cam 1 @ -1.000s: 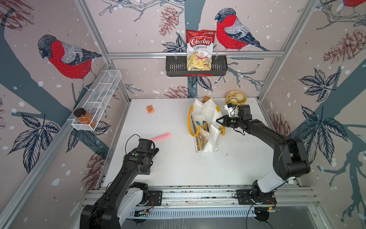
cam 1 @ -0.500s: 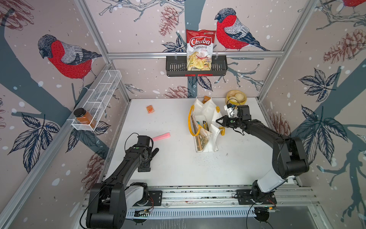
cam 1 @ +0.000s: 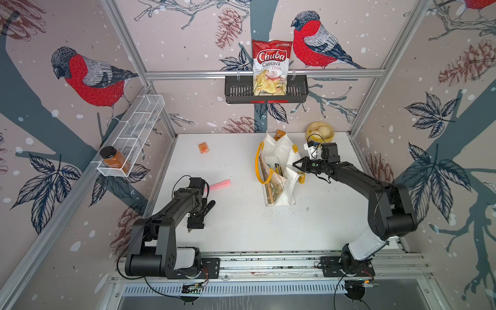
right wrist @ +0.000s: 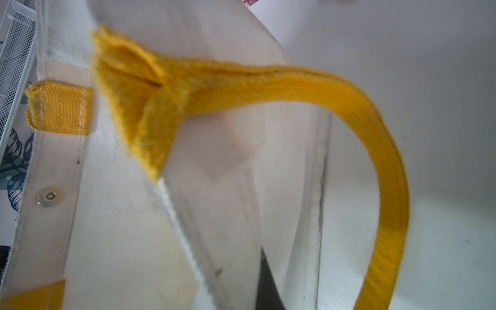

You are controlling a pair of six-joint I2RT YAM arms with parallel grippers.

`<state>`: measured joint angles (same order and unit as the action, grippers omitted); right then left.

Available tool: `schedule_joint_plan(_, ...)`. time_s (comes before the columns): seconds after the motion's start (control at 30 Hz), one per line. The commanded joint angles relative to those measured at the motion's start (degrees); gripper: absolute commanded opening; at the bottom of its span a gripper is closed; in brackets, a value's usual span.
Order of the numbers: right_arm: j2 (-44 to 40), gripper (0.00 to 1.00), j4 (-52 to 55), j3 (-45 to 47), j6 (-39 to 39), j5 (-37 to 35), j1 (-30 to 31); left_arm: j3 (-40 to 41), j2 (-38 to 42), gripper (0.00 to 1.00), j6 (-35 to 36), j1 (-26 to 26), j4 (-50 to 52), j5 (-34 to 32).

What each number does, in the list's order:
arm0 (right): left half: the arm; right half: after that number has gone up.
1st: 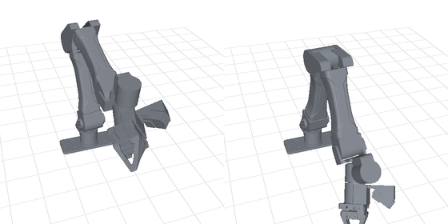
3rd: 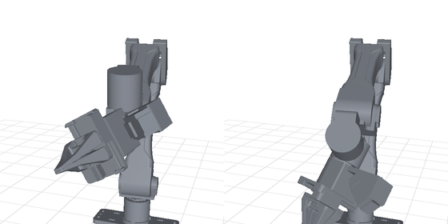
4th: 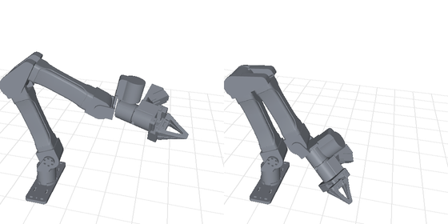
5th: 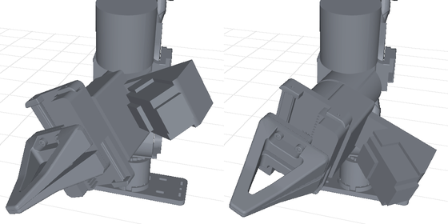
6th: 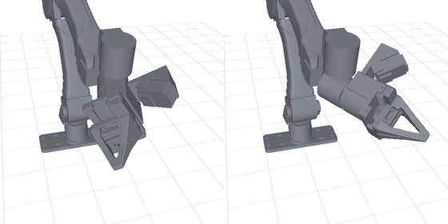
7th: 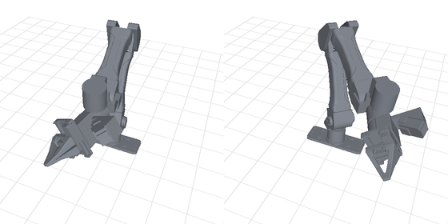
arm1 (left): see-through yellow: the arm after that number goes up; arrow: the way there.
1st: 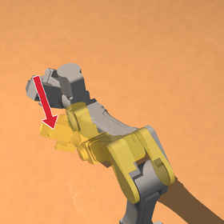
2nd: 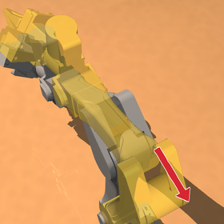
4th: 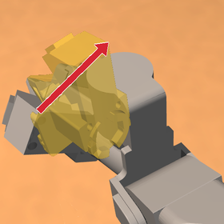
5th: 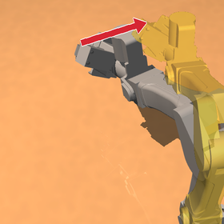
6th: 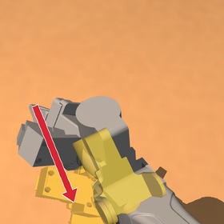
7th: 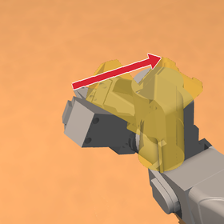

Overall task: Place the art knife into the pouch
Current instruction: Adjust the utility knife at the center of the board.

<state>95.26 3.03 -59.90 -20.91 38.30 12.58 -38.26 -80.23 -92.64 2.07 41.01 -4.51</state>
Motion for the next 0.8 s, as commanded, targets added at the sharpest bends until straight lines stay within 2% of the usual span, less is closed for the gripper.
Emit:
schedule_joint_plan(0.0, 0.2, 0.00, 0.8, 0.0, 0.6, -0.2, -0.1, -1.7, -4.6, 0.89, 3.0, -0.1, -7.3, 0.4)
schedule_joint_plan(0.07, 0.3, 0.00, 0.8, 0.0, 0.7, -0.2, -0.3, -4.0, -8.0, 0.86, 4.8, -0.2, -7.3, 0.5)
schedule_joint_plan(0.17, 0.0, 0.00, 1.0, 0.0, 0.8, -0.3, -0.4, -7.0, -13.3, 0.72, 8.5, -0.2, -8.6, 2.1)
schedule_joint_plan(0.4, 0.0, 0.00, 1.1, -0.1, 0.6, -0.6, -0.6, -10.4, -21.0, 0.67, 12.9, -0.2, -11.5, 4.7)
schedule_joint_plan(0.63, 0.1, 0.00, 1.1, -0.3, 0.3, -0.7, -0.6, -13.8, -22.3, 0.64, 17.2, 1.3, -10.7, 4.3)
schedule_joint_plan(0.77, -0.4, 0.00, 1.1, -0.1, 0.3, -0.8, -0.6, -13.1, -21.4, 0.64, 19.8, 2.9, -10.4, 4.4)
